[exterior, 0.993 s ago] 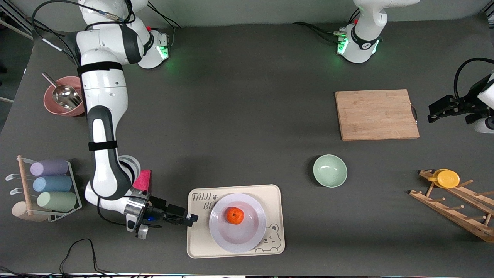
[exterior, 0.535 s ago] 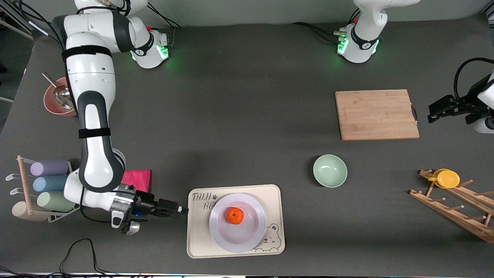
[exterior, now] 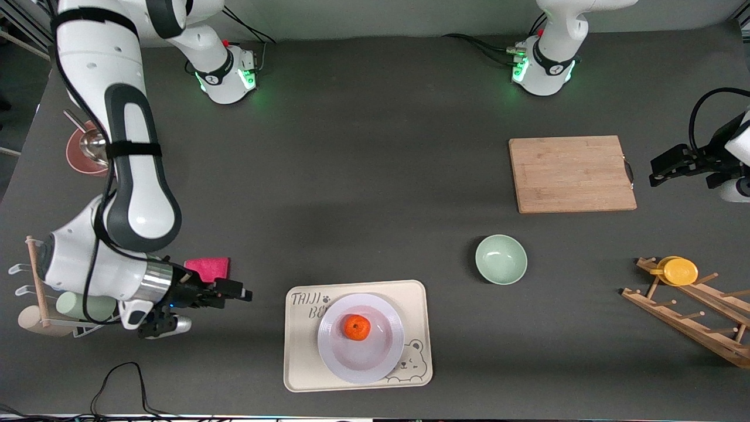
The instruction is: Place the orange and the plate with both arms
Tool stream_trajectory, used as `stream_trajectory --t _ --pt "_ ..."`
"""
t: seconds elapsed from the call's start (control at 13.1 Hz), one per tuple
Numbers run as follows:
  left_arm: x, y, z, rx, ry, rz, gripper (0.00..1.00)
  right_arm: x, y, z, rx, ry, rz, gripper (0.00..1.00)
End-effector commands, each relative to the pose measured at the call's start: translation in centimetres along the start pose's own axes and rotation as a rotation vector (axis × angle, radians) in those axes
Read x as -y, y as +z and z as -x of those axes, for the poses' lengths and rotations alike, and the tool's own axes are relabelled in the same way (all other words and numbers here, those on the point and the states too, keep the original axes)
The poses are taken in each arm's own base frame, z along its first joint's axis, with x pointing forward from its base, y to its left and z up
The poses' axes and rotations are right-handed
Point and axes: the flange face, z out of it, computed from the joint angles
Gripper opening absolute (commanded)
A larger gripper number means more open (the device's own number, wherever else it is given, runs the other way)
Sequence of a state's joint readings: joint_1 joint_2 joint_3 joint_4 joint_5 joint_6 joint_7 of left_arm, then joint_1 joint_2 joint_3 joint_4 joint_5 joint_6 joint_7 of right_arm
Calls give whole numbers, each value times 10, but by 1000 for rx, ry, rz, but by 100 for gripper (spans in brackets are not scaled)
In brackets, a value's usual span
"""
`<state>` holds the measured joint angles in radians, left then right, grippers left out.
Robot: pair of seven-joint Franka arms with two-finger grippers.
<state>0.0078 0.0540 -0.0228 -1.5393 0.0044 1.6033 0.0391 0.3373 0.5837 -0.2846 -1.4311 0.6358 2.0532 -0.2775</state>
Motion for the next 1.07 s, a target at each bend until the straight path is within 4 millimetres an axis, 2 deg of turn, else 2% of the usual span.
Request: stream_trajectory --t 0.0,0.23,0.46,0.69,0.84,0.99 --pt "-1 -2 3 -10 12 7 100 7 -45 46 75 -23 102 100" --pt "-1 -2 3 -9 12 7 100 5 -107 77 131 -5 175 100" --pt "-1 -2 3 -10 12 7 100 14 -148 103 159 65 246 100" --pt "-1 -2 3 -10 12 7 100 16 -175 116 182 90 233 100" --pt "-1 -2 3 -10 12 7 100 8 -183 116 188 111 256 100" --pt "0 -2 3 -10 10 7 100 3 -189 123 233 148 304 100"
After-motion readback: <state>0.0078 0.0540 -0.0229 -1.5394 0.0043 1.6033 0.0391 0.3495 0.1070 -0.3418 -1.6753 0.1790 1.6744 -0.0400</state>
